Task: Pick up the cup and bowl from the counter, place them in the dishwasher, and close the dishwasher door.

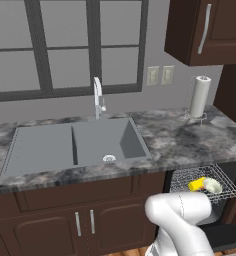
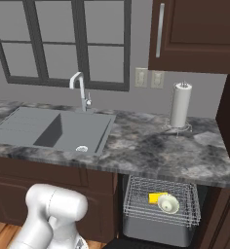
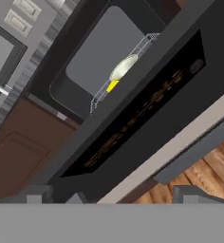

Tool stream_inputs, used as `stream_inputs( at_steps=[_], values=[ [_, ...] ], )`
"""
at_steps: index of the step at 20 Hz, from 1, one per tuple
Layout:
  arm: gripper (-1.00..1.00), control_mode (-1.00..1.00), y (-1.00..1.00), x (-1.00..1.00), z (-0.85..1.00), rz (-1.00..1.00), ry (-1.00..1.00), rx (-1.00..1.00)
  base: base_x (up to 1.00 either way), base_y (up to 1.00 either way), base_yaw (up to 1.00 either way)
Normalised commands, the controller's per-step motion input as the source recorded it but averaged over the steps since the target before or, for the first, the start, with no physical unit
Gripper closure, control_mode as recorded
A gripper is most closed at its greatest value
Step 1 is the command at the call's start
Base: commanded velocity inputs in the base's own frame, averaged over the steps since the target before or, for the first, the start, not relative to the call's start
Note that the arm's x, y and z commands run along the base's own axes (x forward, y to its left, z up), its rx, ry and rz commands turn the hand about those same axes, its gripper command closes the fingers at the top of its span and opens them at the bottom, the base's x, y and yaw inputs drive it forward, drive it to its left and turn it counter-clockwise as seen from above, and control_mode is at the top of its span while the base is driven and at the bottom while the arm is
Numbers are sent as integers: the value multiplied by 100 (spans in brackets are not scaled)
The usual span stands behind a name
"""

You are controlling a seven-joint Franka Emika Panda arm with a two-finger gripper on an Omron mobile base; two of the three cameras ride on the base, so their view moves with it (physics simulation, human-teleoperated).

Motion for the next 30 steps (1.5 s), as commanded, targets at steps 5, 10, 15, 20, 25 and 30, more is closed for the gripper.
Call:
stream_inputs(
  at_steps=[5,10,15,20,25,30],
  values=[
    [-100,-100,-25,41,0,0,0,0,0,0,0],
    [-100,-100,-19,33,-3,0,0,0,0,0,0],
    [-100,-100,-11,2,-34,1,0,1,0,0,0],
    [-100,-100,-30,0,-43,4,-3,4,0,0,0],
    [-100,-100,-38,0,-26,4,-3,11,0,0,0],
    [-100,-100,-41,0,-37,7,-2,13,0,0,0]
  ],
)
